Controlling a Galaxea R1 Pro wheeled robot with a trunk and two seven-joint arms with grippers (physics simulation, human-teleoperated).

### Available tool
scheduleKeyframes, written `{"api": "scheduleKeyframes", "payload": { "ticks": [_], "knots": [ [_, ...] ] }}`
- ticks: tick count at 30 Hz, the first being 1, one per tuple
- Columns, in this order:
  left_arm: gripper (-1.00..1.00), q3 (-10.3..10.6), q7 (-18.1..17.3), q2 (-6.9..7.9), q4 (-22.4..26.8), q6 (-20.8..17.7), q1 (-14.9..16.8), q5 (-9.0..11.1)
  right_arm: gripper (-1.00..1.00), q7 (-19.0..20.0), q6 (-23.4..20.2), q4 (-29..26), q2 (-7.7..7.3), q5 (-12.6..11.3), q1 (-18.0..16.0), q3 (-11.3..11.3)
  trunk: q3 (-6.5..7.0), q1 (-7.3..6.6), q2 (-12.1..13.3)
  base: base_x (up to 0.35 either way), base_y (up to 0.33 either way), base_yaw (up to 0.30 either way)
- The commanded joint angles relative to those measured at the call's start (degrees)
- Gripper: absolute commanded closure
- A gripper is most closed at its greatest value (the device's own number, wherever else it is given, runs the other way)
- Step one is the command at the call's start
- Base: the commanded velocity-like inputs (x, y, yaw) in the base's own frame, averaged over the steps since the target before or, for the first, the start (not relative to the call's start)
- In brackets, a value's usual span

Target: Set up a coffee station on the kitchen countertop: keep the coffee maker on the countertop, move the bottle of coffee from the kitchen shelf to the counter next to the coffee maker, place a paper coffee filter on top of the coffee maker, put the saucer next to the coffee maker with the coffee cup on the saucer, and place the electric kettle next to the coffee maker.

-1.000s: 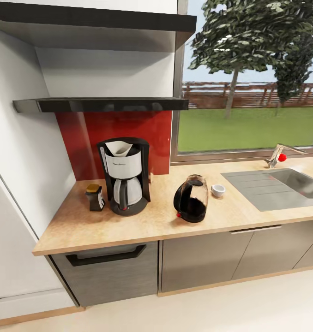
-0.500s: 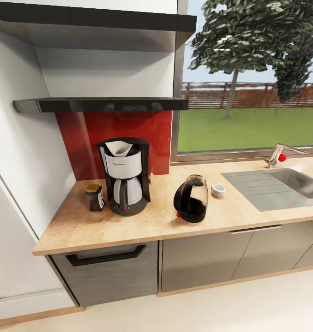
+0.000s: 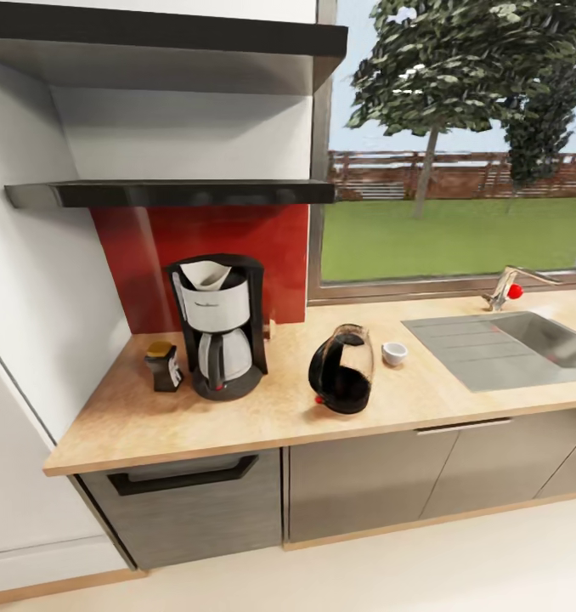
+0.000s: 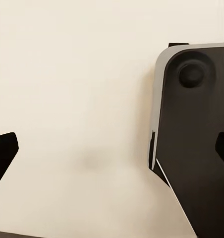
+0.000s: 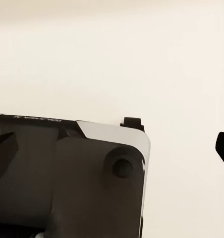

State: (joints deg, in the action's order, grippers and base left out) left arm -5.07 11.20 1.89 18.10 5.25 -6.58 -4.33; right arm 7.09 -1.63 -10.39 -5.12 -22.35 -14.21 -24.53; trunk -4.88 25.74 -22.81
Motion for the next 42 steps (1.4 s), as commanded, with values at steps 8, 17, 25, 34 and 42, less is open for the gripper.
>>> {"api": "scheduleKeyframes", "payload": {
  "ticks": [8,17,25,34,42],
  "knots": [
    [-1.0,-0.46,0.21,-0.14,0.02,0.02,-0.01,-0.45,-1.0,0.12,1.42,-0.02,-0.16,-0.59,-0.03,-0.36,-0.11,0.04,-0.11,0.106,-0.258,0.0],
    [-1.0,-0.47,0.39,-0.62,0.01,0.03,-0.01,-0.5,-1.0,0.12,2.55,0.02,-0.17,-0.59,-0.03,-0.42,-0.11,0.04,-0.11,-0.028,-0.273,0.0],
    [-1.0,-0.55,0.4,-0.66,-0.01,0.02,-0.01,-0.46,-1.0,0.12,2.6,0.02,-0.23,-0.57,-0.03,-0.41,-0.11,0.04,-0.11,-0.069,-0.274,0.0],
    [-1.0,-0.54,0.49,-0.71,-0.17,-1.45,-0.13,-0.42,-1.0,0.12,2.57,2.74,-0.04,-0.41,-0.03,-0.51,-0.11,0.04,-0.11,-0.007,-0.274,0.0],
    [-1.0,-0.46,0.66,-0.92,-0.5,-4.98,-0.18,-0.5,-1.0,0.13,2.49,3.75,0.02,-0.43,-0.03,-0.48,-0.11,0.04,-0.11,0.0,-0.274,0.0]
  ]
}}
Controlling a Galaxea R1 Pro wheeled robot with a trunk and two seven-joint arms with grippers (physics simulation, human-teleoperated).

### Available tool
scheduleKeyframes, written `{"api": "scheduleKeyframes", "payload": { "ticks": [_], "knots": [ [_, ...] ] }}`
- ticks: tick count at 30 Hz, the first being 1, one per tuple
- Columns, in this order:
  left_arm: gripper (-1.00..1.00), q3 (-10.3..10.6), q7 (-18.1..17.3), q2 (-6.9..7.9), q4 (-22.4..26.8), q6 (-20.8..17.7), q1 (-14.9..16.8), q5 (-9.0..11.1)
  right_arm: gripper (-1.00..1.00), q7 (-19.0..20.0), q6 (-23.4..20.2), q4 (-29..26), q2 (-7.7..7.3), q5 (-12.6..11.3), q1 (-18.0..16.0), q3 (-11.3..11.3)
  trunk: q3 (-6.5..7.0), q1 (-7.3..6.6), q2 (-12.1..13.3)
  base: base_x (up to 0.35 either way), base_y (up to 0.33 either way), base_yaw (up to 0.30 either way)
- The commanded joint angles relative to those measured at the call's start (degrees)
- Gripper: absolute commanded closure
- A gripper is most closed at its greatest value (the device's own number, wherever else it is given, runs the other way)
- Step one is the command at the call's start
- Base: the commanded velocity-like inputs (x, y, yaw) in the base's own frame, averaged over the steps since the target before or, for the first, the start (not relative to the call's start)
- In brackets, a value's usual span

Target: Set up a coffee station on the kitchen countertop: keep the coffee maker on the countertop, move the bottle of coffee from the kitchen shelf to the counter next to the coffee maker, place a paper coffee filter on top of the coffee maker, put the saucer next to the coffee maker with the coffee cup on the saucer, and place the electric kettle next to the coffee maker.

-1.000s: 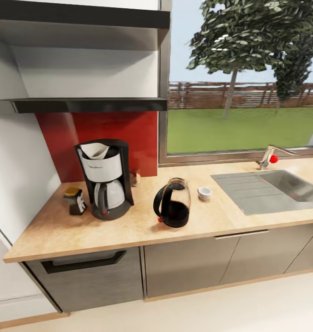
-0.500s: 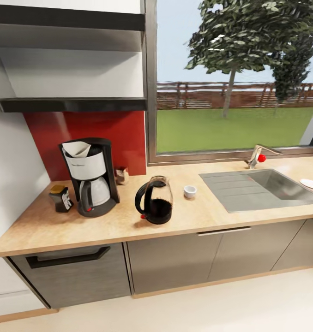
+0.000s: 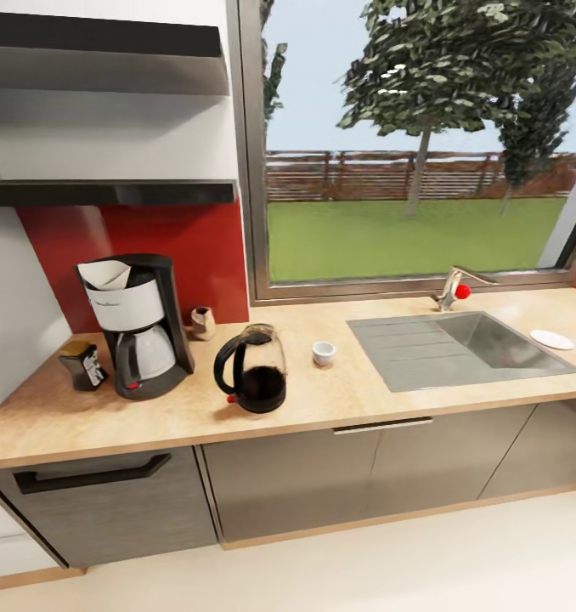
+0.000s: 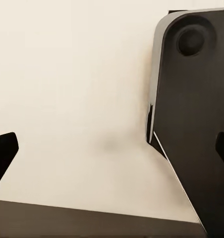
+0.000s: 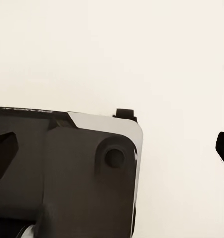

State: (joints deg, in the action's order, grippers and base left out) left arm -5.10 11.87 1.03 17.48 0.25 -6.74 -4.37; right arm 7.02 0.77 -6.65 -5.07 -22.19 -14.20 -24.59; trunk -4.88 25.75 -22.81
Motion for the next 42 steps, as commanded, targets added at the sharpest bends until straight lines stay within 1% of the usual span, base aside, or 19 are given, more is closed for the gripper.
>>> {"api": "scheduleKeyframes", "payload": {
  "ticks": [1,8,42],
  "knots": [
    [-1.0,-0.38,-0.01,-0.05,-0.33,-0.05,-0.02,-0.46,-1.0,0.19,0.09,0.03,-0.06,-0.62,-0.04,-0.4,-0.11,0.03,-0.11,0.0,-0.274,0.0],
    [-1.0,-0.17,-0.08,-0.06,-2.35,-0.16,0.06,-0.54,-1.0,0.18,0.19,0.05,-0.11,-0.66,-0.04,-0.39,-0.11,0.03,-0.11,0.0,-0.274,0.0],
    [-1.0,-0.08,-0.1,-0.06,-2.54,-0.16,0.06,-0.62,-1.0,0.18,0.2,-0.03,-0.03,-0.75,-0.04,-0.37,-0.11,0.03,-0.11,0.0,-0.274,0.0]
  ]
}}
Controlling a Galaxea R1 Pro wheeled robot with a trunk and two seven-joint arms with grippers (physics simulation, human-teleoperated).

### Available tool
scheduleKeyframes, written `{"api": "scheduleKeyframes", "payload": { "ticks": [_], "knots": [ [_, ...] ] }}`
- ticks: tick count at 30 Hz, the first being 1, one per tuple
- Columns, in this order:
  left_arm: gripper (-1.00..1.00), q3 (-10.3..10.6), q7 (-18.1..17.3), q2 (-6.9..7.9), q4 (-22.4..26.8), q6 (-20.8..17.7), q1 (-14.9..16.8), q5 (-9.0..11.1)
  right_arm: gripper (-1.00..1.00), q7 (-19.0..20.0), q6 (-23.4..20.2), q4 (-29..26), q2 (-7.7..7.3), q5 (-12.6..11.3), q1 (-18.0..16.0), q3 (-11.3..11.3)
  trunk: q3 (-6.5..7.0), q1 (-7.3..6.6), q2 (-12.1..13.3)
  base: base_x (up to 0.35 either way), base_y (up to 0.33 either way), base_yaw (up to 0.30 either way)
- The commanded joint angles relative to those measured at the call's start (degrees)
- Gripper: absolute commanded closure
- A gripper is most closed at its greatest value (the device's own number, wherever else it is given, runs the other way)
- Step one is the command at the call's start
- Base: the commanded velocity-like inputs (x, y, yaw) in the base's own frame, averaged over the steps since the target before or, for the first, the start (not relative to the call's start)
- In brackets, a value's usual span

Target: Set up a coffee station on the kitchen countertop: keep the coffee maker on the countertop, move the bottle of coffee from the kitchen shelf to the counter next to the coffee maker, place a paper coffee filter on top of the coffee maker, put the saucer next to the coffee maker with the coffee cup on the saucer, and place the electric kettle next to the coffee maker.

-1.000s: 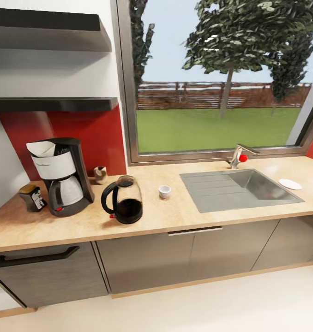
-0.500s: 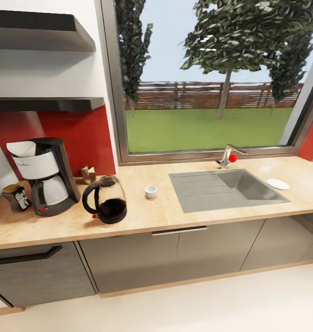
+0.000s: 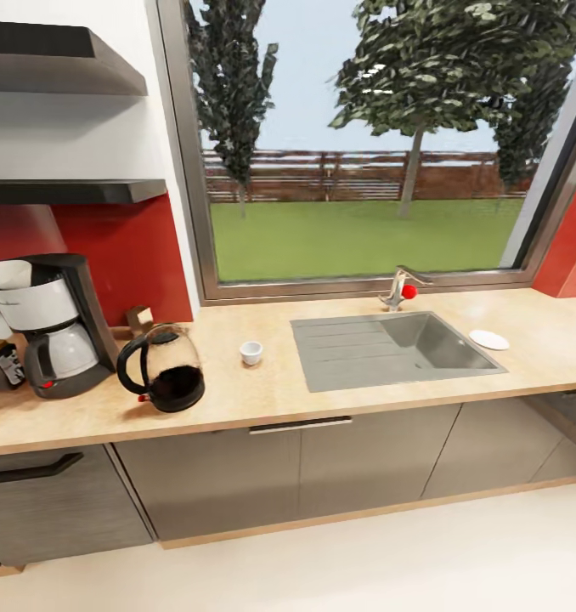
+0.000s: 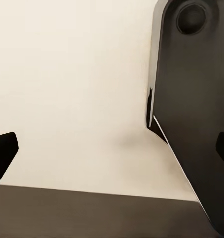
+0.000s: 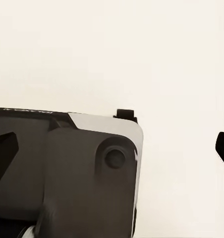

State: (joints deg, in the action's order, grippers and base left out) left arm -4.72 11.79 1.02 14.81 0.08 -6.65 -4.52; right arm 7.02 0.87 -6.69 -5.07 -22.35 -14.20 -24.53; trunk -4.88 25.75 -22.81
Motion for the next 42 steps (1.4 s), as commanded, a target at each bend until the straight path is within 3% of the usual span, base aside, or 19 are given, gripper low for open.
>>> {"api": "scheduleKeyframes", "payload": {
  "ticks": [1,28,42],
  "knots": [
    [-1.0,-0.46,-0.01,-0.05,0.13,0.01,-0.03,-0.47,-1.0,0.19,0.09,0.01,-0.03,-0.59,-0.04,-0.43,-0.11,0.03,-0.11,0.0,-0.274,0.0],
    [-1.0,-0.46,0.0,-0.05,0.13,0.01,-0.03,-0.41,-1.0,0.19,0.09,0.01,0.03,-0.59,-0.04,-0.43,-0.11,0.03,-0.11,0.006,-0.274,-0.002],
    [-1.0,-0.53,0.01,-0.1,0.13,0.03,-0.03,-0.4,-1.0,0.28,0.09,0.01,-0.12,-0.59,-0.04,-0.34,-0.11,0.03,-0.11,0.134,-0.274,-0.234]
  ]
}}
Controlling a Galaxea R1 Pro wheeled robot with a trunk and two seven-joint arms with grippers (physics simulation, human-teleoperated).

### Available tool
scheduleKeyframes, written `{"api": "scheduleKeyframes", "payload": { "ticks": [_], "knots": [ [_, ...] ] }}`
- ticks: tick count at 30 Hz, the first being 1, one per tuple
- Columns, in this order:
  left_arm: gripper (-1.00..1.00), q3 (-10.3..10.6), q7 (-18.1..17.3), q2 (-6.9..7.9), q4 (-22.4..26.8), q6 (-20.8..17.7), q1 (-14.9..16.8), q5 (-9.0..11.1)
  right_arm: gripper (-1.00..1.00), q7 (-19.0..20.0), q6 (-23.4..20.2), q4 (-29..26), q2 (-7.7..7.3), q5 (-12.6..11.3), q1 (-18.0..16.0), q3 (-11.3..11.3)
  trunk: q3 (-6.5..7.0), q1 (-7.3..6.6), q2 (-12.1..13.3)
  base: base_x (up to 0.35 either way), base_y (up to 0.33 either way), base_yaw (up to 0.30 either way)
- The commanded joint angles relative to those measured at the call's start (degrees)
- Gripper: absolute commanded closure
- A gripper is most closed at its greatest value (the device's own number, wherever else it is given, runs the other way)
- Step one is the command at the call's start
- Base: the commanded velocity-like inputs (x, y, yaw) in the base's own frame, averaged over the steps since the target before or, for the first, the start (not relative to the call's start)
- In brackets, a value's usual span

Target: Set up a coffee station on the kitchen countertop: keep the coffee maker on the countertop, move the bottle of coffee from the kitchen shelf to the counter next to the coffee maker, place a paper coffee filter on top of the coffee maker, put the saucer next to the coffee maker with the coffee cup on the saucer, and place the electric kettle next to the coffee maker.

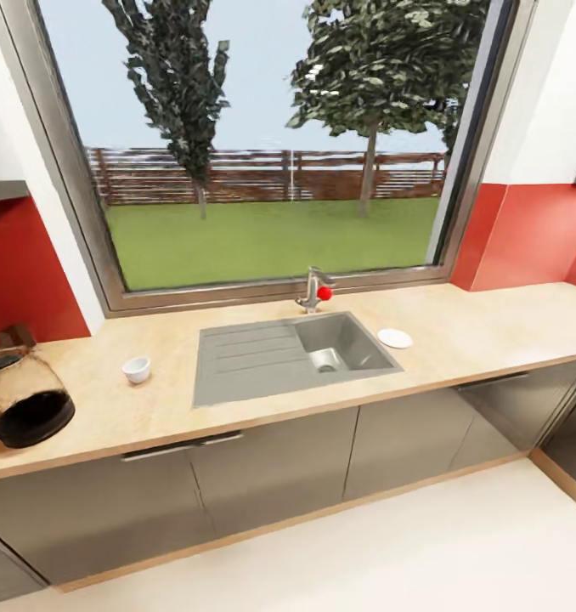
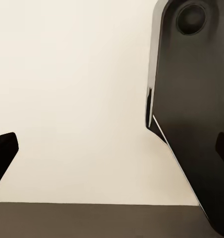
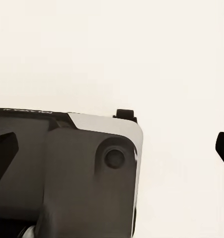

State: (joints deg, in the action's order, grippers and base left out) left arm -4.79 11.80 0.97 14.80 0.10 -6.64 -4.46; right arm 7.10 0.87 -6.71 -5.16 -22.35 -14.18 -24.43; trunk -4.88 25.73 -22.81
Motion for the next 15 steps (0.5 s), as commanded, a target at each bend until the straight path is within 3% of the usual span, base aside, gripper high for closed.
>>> {"api": "scheduleKeyframes", "payload": {
  "ticks": [1,15],
  "knots": [
    [-1.0,-0.47,0.01,-0.06,0.14,0.02,-0.04,-0.46,-1.0,0.19,0.09,0.03,-0.03,-0.59,-0.05,-0.44,-0.11,0.05,-0.11,0.142,-0.274,-0.265],
    [-1.0,-0.49,-0.02,0.0,0.14,0.05,-0.04,-0.46,-1.0,0.2,0.07,0.03,-0.03,-0.59,-0.05,-0.44,-0.11,0.05,-0.11,0.125,-0.274,-0.266]
  ]
}}
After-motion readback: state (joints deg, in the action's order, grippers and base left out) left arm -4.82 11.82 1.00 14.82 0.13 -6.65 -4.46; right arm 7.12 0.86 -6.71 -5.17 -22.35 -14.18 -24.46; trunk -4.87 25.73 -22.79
